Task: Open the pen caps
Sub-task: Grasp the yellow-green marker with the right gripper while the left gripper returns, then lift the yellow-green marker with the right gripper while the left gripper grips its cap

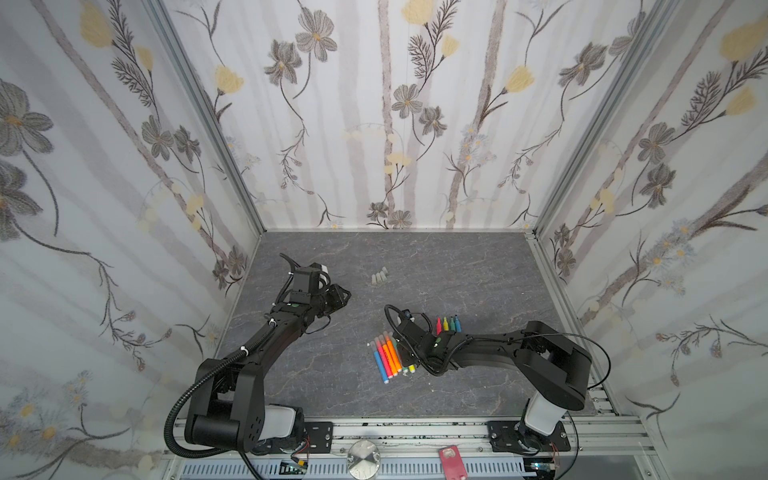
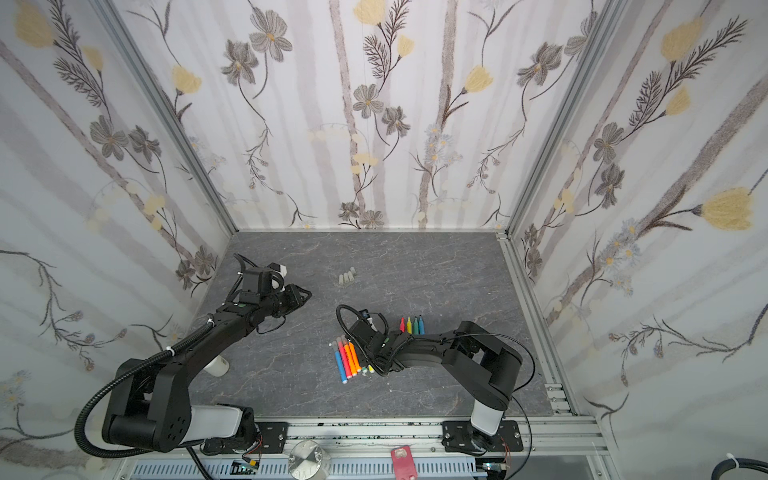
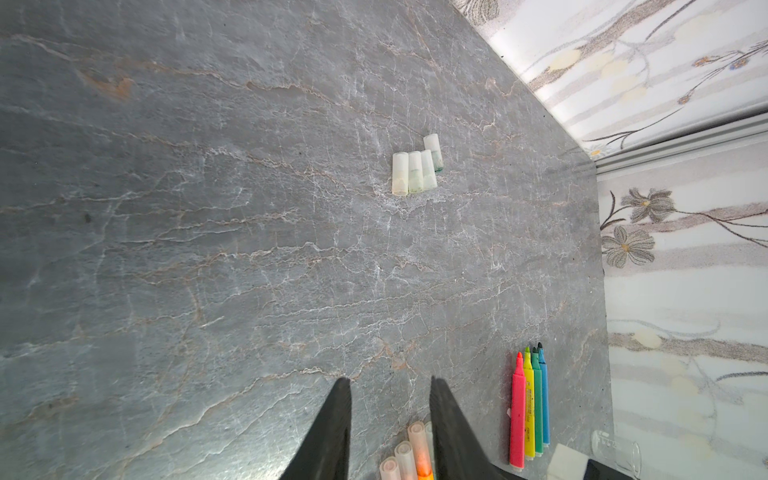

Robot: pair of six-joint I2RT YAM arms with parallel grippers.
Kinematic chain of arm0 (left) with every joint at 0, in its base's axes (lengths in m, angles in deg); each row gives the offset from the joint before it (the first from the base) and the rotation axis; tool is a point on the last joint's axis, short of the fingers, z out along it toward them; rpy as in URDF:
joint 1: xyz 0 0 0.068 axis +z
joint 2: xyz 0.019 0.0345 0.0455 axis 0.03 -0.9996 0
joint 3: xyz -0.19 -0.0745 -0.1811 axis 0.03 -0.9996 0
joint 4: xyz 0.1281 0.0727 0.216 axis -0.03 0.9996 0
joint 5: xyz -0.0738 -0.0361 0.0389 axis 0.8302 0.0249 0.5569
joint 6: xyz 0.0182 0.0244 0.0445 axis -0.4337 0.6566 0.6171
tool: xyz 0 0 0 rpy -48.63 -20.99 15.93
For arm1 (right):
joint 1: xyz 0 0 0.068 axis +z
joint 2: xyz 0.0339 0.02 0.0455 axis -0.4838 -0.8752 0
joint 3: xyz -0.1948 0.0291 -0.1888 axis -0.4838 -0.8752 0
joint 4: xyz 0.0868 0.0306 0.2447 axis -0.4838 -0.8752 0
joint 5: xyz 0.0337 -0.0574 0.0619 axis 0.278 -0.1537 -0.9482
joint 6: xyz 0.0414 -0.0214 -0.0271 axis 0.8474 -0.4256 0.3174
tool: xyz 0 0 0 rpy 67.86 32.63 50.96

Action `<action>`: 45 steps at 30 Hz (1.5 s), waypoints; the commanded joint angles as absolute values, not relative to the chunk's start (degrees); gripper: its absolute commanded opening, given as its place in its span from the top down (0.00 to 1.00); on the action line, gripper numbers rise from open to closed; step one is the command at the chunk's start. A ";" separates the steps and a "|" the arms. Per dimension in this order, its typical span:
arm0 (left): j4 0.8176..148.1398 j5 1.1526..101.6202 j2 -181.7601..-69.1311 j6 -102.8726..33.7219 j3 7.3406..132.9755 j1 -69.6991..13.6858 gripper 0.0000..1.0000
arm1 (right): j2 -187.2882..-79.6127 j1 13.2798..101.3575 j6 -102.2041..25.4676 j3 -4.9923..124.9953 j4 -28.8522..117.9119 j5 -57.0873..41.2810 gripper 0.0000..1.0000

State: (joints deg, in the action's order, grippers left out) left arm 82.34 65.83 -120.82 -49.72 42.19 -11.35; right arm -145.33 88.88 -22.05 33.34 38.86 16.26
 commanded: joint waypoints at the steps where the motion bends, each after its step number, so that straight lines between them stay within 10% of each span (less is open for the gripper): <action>1: 82.11 66.44 -120.47 -49.84 42.81 -11.36 0.68 | -144.96 89.14 -20.97 31.44 36.10 14.93 0.70; 12: 85.78 65.74 -119.48 -50.48 46.57 -16.10 0.68 | -141.32 88.86 -21.45 27.04 40.51 12.24 0.93; 45: 76.17 70.59 -134.84 -60.20 54.24 -38.02 0.62 | -123.96 72.97 -19.21 23.85 55.03 -4.89 0.97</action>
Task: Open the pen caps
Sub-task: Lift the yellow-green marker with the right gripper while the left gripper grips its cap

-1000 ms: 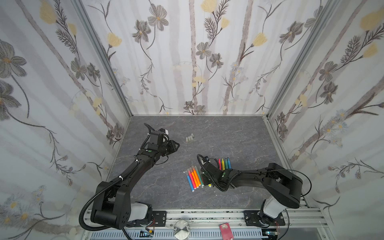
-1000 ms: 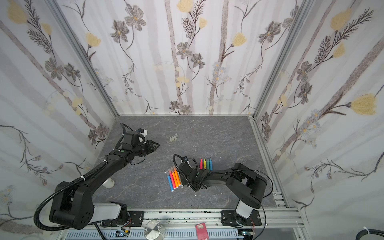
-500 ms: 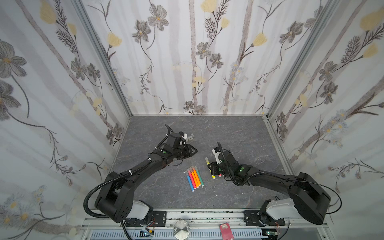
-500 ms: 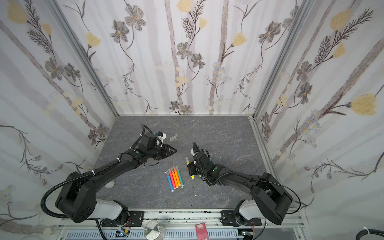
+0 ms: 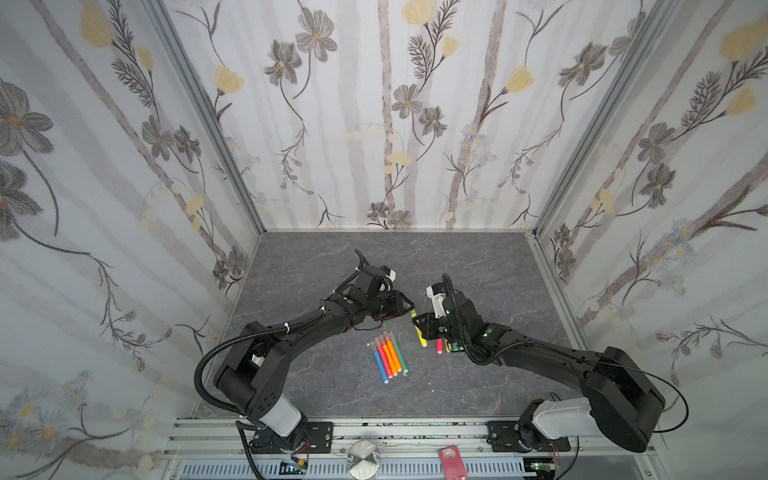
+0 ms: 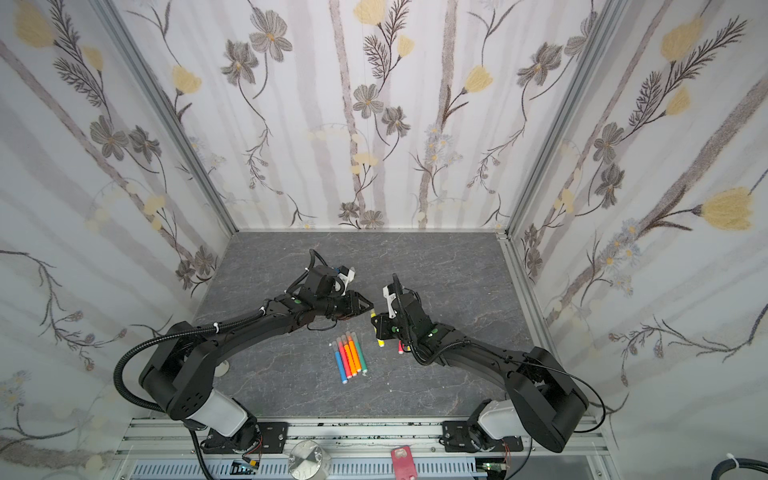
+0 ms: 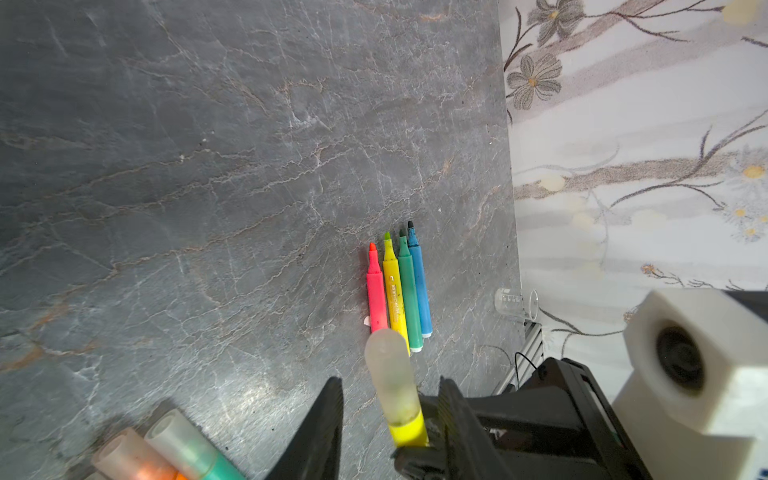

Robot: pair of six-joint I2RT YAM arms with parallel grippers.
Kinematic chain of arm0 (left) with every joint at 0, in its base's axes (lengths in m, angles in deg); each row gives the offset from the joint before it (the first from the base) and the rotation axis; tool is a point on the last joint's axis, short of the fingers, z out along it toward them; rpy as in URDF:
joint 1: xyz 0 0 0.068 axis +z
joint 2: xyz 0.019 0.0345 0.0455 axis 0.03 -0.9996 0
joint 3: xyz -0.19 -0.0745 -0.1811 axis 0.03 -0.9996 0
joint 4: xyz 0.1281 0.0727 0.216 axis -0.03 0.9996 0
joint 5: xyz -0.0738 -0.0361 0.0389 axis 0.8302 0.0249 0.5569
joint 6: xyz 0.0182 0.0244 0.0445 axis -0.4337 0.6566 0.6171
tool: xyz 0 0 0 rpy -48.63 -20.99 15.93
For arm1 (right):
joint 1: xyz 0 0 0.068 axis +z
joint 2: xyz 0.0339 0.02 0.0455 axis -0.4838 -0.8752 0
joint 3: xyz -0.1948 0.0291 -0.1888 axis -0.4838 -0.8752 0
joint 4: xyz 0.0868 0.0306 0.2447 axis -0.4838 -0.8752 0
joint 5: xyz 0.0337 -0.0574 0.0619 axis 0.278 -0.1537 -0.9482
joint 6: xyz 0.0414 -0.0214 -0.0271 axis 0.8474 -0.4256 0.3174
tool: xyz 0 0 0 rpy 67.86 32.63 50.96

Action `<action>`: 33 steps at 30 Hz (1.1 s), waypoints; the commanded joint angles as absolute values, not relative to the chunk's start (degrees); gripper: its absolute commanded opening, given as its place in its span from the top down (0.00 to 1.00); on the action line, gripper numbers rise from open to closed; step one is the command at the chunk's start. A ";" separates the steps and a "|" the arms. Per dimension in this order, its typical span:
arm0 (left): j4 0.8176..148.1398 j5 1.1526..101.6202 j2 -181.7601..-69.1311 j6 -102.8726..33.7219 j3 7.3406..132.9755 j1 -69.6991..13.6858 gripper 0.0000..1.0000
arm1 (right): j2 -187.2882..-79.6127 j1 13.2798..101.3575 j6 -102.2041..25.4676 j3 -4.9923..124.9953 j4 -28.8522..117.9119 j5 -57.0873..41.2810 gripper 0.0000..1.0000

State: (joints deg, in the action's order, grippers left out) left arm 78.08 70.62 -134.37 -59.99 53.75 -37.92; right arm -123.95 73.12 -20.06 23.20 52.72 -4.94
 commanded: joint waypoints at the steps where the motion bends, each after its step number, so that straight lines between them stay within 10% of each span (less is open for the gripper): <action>1: 76.08 70.55 -135.03 -60.24 54.32 -38.02 0.62 | -124.05 72.97 -19.19 23.88 55.12 -5.05 0.97; 28: 73.98 70.54 -137.79 -61.77 56.56 -38.28 0.92 | -123.96 72.82 -19.20 23.53 55.89 -5.07 0.96; 33: 73.34 70.58 -137.87 -63.49 56.43 -38.22 1.00 | -124.13 72.85 -19.09 22.57 56.69 -5.16 0.72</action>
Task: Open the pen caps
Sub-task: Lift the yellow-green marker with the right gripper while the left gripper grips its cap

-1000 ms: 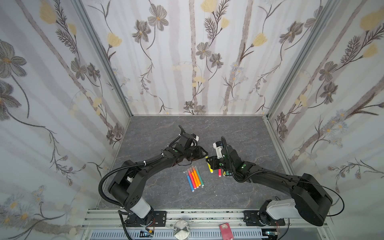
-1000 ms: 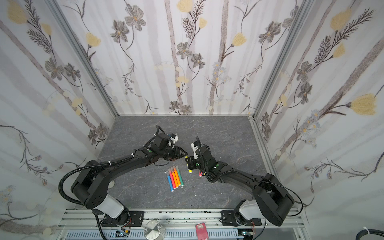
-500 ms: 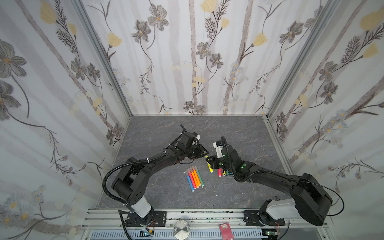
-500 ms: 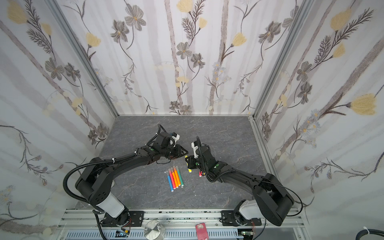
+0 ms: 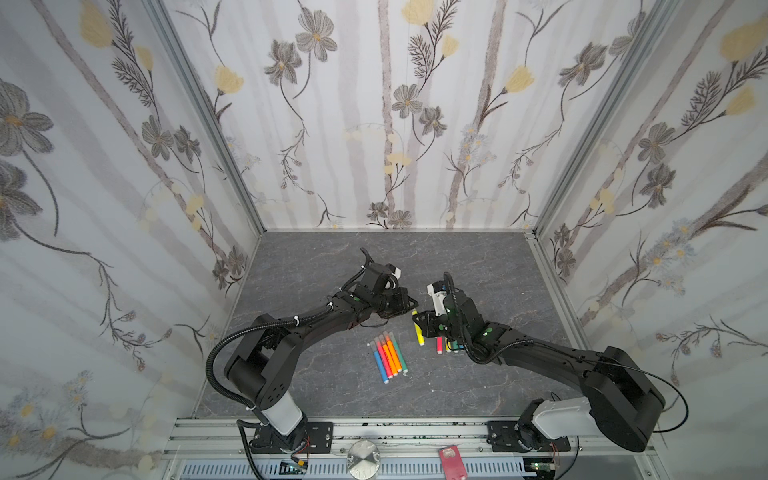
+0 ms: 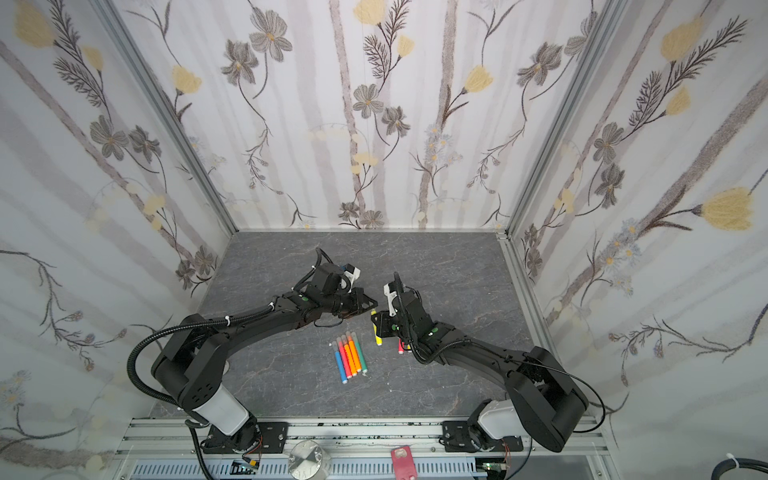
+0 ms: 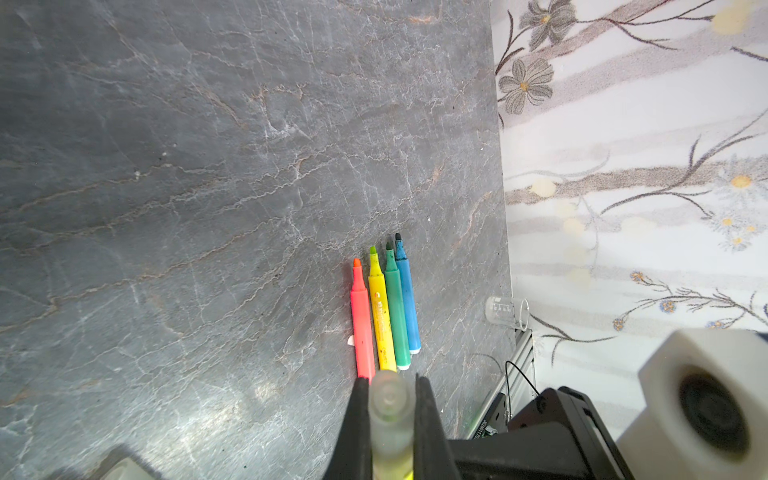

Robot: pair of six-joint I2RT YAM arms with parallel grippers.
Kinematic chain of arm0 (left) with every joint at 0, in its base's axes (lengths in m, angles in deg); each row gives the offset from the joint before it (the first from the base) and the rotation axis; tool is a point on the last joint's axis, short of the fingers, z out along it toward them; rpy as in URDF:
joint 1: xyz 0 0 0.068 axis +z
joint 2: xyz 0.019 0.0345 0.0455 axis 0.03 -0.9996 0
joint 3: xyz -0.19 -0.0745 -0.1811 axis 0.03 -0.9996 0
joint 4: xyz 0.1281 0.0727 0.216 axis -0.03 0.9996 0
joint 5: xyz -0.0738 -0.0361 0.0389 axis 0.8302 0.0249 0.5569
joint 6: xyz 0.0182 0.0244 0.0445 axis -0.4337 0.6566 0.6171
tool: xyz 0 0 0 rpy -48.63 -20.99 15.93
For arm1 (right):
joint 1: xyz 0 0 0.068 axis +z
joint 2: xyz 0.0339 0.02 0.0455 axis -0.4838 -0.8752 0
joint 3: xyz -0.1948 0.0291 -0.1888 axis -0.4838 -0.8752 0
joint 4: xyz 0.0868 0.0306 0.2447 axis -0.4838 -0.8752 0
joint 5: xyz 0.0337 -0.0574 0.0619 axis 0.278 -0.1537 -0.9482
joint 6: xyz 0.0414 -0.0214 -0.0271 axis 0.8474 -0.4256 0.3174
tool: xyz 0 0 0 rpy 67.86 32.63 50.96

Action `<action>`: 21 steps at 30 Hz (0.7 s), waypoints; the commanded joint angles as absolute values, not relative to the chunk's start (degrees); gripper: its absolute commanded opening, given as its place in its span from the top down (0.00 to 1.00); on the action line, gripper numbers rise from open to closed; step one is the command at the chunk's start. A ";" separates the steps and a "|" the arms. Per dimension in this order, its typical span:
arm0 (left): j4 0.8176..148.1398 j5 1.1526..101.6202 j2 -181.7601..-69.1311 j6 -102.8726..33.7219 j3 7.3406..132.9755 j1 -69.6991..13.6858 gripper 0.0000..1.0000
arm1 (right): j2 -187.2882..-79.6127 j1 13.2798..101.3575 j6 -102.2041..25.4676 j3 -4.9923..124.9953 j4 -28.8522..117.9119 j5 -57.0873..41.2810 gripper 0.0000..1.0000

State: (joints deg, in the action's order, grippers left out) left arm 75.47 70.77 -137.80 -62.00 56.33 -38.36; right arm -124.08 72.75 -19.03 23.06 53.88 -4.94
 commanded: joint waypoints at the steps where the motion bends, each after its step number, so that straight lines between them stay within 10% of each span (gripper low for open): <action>1: 73.27 70.46 -138.00 -64.26 56.43 -38.22 1.00 | -124.05 72.80 -19.12 22.39 57.03 -5.16 0.68; 21: 66.92 72.64 -139.90 -74.72 55.60 -38.25 1.00 | -124.83 72.84 -19.43 20.10 61.44 -4.09 0.77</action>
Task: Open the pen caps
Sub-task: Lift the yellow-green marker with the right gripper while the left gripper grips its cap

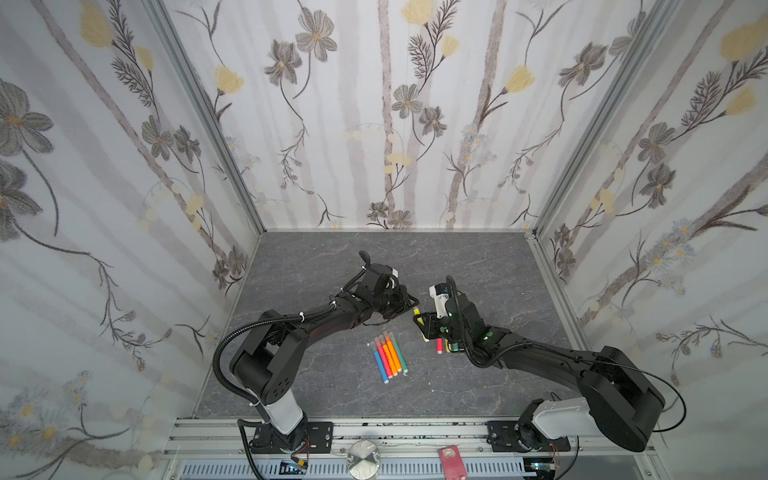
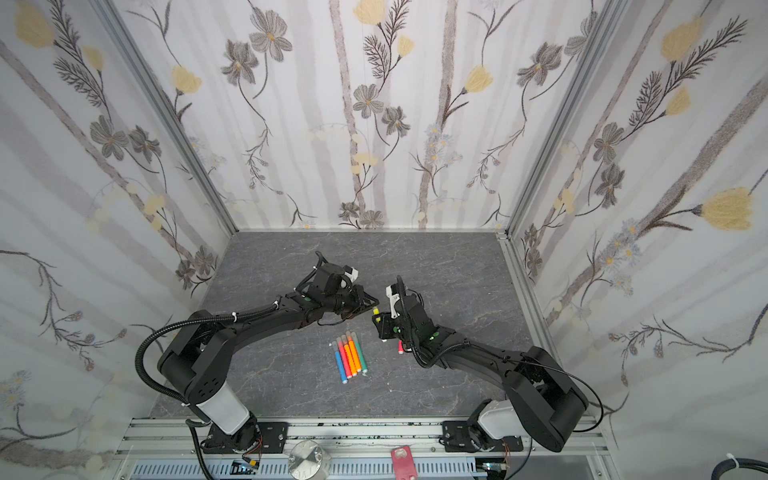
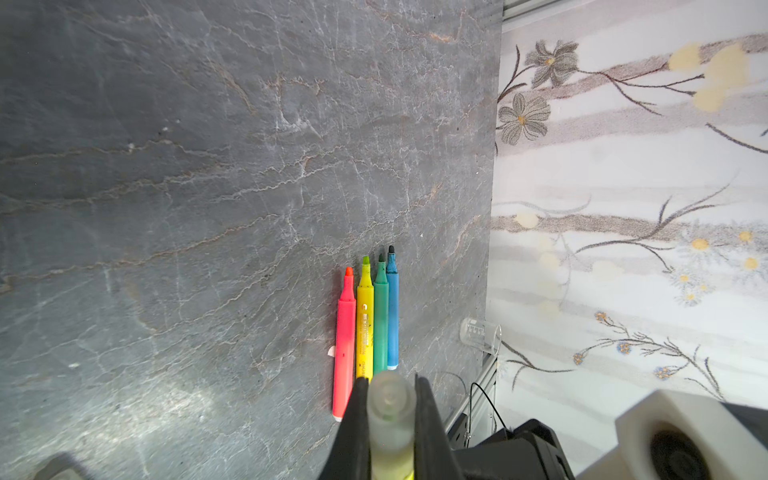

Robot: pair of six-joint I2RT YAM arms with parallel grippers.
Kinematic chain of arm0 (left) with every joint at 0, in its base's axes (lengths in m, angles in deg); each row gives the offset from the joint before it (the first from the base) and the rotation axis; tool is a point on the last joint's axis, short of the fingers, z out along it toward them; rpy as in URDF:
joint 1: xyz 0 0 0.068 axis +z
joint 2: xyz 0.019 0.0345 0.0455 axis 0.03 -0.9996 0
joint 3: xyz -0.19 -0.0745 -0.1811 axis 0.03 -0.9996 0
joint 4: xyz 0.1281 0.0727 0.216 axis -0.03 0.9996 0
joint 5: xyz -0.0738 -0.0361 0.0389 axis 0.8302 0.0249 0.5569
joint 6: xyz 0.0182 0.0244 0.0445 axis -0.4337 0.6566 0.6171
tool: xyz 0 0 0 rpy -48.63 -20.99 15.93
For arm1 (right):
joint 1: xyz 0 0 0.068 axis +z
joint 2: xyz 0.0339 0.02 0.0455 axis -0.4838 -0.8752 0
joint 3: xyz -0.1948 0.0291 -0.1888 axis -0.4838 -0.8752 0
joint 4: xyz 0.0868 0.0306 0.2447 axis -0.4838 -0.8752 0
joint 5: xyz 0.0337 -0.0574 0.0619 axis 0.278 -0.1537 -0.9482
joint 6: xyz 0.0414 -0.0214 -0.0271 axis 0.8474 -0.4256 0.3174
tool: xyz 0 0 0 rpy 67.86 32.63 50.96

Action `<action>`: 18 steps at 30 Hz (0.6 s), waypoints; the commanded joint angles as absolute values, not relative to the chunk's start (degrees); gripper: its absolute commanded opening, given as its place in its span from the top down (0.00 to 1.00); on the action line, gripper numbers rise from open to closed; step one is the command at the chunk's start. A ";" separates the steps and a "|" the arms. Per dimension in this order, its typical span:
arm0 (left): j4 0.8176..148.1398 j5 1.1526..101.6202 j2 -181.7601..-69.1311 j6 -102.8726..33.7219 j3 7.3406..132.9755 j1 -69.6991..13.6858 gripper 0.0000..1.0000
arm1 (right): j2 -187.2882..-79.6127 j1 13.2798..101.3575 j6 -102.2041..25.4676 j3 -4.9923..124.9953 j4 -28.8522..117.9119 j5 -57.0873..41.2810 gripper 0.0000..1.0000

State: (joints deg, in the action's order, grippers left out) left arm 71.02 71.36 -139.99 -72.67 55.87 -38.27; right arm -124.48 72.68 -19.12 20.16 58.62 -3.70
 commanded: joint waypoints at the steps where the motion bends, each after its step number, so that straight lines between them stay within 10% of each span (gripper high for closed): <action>1: 66.68 72.75 -139.89 -74.83 55.61 -38.23 1.00 | -124.91 72.82 -19.43 20.21 61.48 -4.09 0.78; 18: 69.91 70.55 -139.81 -70.71 56.44 -33.59 1.00 | -123.10 72.96 -19.87 18.39 60.45 -4.52 1.00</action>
State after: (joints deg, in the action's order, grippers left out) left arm 69.79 75.71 -139.97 -73.30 55.59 -35.43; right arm -123.84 72.77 -19.51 19.04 61.20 -3.52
